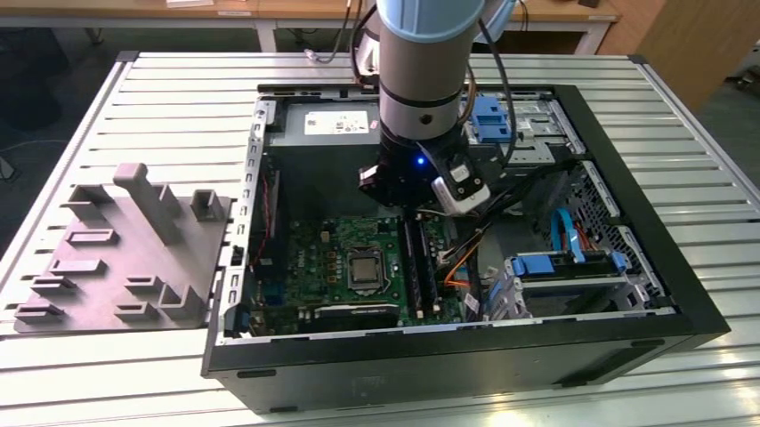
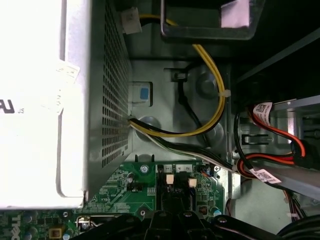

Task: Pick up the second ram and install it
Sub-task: 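Press down the second ram until it locks into place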

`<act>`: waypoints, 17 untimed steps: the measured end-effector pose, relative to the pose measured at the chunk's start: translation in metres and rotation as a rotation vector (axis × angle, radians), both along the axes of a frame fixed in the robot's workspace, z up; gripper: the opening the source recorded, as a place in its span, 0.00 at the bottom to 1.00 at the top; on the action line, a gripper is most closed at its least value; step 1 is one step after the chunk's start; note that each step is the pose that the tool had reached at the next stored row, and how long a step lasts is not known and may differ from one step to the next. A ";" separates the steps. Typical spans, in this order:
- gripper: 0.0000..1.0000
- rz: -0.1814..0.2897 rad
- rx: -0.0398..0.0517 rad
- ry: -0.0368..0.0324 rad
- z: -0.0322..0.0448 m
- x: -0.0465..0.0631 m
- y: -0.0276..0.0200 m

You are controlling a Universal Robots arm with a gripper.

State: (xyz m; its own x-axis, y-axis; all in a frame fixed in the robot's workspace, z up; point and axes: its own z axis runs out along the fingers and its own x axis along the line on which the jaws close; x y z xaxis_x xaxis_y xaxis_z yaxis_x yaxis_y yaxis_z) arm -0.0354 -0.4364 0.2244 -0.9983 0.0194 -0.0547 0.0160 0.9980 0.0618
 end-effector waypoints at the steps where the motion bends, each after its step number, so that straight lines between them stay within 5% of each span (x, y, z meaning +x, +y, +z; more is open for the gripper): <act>1: 0.10 0.000 -0.0001 0.0001 -0.0002 0.000 0.0000; 17: 0.10 0.000 -0.0002 0.0001 -0.0059 0.000 0.0000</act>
State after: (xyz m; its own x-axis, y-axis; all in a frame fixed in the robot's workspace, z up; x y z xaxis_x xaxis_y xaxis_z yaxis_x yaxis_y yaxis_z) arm -0.0355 -0.4364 0.2186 -0.9983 0.0193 -0.0547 0.0160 0.9980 0.0616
